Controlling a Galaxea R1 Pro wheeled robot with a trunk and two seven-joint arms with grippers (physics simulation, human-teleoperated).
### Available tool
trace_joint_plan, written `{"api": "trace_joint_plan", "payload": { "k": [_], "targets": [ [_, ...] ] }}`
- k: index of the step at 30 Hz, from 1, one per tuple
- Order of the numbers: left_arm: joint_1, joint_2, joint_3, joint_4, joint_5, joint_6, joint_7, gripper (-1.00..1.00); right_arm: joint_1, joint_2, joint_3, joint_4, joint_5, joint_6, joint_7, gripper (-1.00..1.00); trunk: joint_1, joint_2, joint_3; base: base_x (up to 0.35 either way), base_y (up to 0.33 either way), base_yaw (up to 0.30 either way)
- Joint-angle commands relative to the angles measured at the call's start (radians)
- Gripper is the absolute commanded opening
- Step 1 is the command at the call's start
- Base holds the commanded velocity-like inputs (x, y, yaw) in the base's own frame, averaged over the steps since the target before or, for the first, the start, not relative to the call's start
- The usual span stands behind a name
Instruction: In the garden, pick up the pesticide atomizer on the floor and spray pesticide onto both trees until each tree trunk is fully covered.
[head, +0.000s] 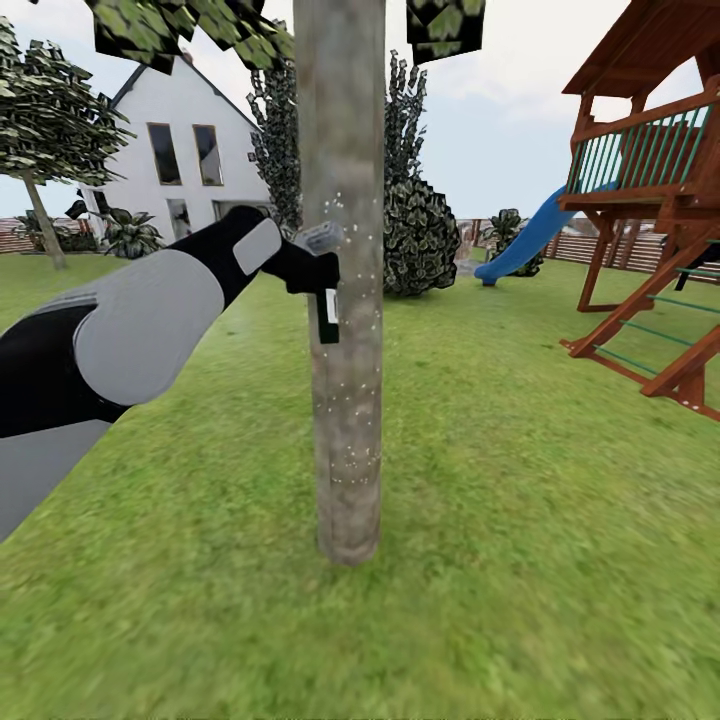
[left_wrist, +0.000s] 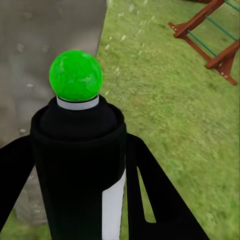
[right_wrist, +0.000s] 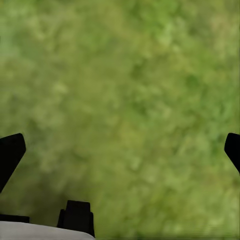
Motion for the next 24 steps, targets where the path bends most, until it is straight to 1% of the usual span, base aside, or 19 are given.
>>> {"api": "trace_joint_plan", "payload": {
  "k": [1, 2, 3, 4, 5, 8, 9, 10, 13, 15, 16, 18, 19, 21, 23, 24],
  "targets": [
    [0.000, 0.000, -0.002, -0.007, 0.006, 0.005, 0.002, -1.00, -0.002, 0.001, 0.006, 0.004, 0.008, -0.005, -0.007, 1.00, 0.000, -0.001, -0.001, -0.027, 0.024, 0.000],
    [0.000, 0.000, -0.004, -0.018, 0.006, 0.005, 0.002, -1.00, -0.002, 0.001, 0.006, 0.004, 0.008, -0.005, -0.007, 1.00, 0.000, -0.001, -0.001, -0.017, 0.015, 0.000],
    [0.000, 0.000, -0.005, -0.047, 0.006, 0.007, 0.002, -1.00, -0.002, 0.001, 0.006, 0.005, 0.008, -0.005, -0.007, 1.00, 0.000, -0.001, -0.001, -0.009, 0.008, 0.000],
    [0.000, 0.000, -0.005, -0.099, 0.006, 0.011, 0.001, -1.00, -0.002, 0.001, 0.006, 0.004, 0.008, -0.005, -0.007, 1.00, 0.000, -0.001, -0.001, -0.004, 0.003, 0.000],
    [0.000, 0.000, -0.005, -0.122, 0.006, 0.016, 0.000, -1.00, -0.002, 0.001, 0.006, 0.004, 0.008, -0.005, -0.007, 1.00, 0.000, -0.001, -0.001, -0.002, 0.002, 0.000],
    [0.000, 0.000, 0.001, -0.140, 0.005, 0.022, 0.000, -1.00, -0.002, 0.001, 0.006, 0.004, 0.008, -0.005, -0.007, 1.00, 0.000, -0.001, -0.001, 0.000, 0.000, 0.000],
    [0.000, 0.000, 0.002, -0.138, 0.005, 0.022, 0.001, -1.00, -0.002, 0.001, 0.006, 0.004, 0.008, -0.005, -0.007, 1.00, 0.000, -0.001, -0.001, 0.000, 0.000, 0.000],
    [0.000, 0.000, 0.003, -0.119, 0.005, 0.021, 0.002, -1.00, -0.002, 0.001, 0.006, 0.004, 0.008, -0.005, -0.007, 1.00, 0.000, -0.001, -0.001, 0.000, 0.000, 0.000],
    [0.000, 0.000, 0.004, -0.041, 0.004, 0.015, 0.003, -1.00, -0.002, 0.001, 0.006, 0.004, 0.008, -0.005, -0.007, 1.00, 0.000, -0.001, -0.001, 0.000, 0.000, 0.000],
    [0.004, 0.000, 0.004, -0.012, 0.004, -0.027, 0.003, -1.00, -0.002, 0.001, 0.006, 0.004, 0.008, -0.005, -0.007, 1.00, 0.000, -0.001, -0.001, 0.000, 0.000, 0.000],
    [0.015, 0.000, 0.004, -0.006, 0.003, -0.047, 0.003, -1.00, -0.002, 0.001, 0.006, 0.004, 0.008, -0.005, -0.007, 1.00, 0.000, -0.001, -0.001, 0.000, 0.000, 0.000],
    [0.105, 0.000, 0.004, 0.001, 0.003, -0.105, 0.002, -1.00, -0.002, 0.001, 0.006, 0.005, 0.008, -0.005, -0.007, 1.00, 0.000, -0.001, -0.001, 0.000, 0.000, 0.000],
    [0.144, 0.000, 0.003, 0.003, 0.003, -0.148, 0.002, -1.00, -0.002, 0.001, 0.006, 0.005, 0.008, -0.005, -0.007, 1.00, 0.000, -0.001, -0.001, 0.000, 0.000, 0.000],
    [0.200, 0.000, 0.003, 0.004, 0.003, -0.193, 0.002, -1.00, -0.002, 0.001, 0.006, 0.005, 0.008, -0.005, -0.007, 1.00, 0.000, -0.001, -0.001, 0.000, 0.000, 0.000],
    [0.291, 0.000, 0.003, 0.004, 0.003, -0.286, 0.001, -1.00, -0.002, 0.001, 0.006, 0.004, 0.008, -0.005, -0.007, 1.00, 0.000, -0.001, -0.001, 0.000, 0.000, 0.000],
    [0.328, 0.000, 0.002, 0.005, 0.003, -0.332, 0.001, -1.00, -0.002, 0.001, 0.006, 0.004, 0.008, -0.005, -0.007, 1.00, 0.000, -0.001, -0.001, 0.000, 0.000, 0.000]
  ]
}}
